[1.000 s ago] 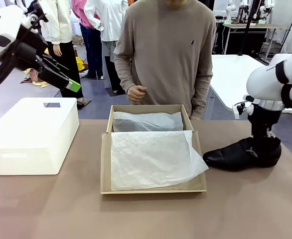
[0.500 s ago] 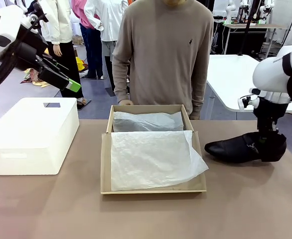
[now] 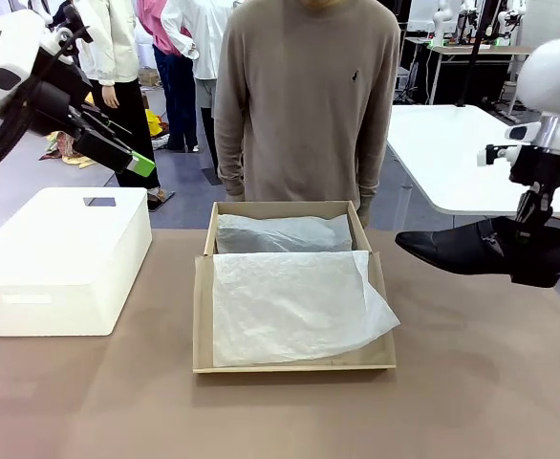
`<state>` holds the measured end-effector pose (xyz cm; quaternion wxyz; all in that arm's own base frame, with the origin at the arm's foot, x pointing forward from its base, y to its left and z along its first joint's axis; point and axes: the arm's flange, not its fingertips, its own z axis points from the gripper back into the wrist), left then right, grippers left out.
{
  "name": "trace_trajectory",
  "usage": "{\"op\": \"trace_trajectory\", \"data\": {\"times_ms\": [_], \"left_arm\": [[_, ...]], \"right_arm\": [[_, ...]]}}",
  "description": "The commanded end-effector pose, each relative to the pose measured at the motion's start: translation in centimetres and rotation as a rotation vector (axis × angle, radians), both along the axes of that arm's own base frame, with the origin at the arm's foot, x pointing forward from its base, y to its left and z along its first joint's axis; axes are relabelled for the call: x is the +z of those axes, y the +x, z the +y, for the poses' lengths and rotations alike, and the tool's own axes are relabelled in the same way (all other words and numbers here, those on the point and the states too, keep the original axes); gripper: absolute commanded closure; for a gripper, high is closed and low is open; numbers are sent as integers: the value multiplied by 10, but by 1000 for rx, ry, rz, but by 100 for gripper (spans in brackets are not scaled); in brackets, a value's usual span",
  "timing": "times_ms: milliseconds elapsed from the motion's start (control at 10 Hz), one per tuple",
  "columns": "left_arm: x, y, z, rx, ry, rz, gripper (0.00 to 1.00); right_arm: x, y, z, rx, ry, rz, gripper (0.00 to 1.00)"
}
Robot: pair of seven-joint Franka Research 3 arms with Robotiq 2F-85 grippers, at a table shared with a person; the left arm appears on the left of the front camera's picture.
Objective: Pack the shoes into the box.
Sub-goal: Place the other shoe of the Shoes into the Shoes Box.
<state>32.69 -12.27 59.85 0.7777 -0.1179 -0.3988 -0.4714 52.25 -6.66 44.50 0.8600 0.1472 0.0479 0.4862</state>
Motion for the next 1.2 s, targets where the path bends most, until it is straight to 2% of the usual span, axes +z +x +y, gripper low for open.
{"op": "trace_trajectory", "data": {"times_ms": [0,200,300,400,900,1000,1100], "left_arm": [[0,0,1,-6,-8,2,0],[0,0,1,-6,-8,2,0],[0,0,1,-6,-8,2,0],[0,0,1,-6,-8,2,0],[0,0,1,-6,-8,2,0],[0,0,1,-6,-8,2,0],[0,0,1,-6,-8,2,0]], "right_arm": [[17,7,-2,-149,43,37,100],[23,2,3,-157,24,43,100],[24,-1,2,-122,-2,-27,100],[15,0,-3,-129,12,43,100],[11,2,-2,-127,8,42,100],[23,-1,8,-182,36,31,100],[39,-8,19,-294,54,22,100]]}}
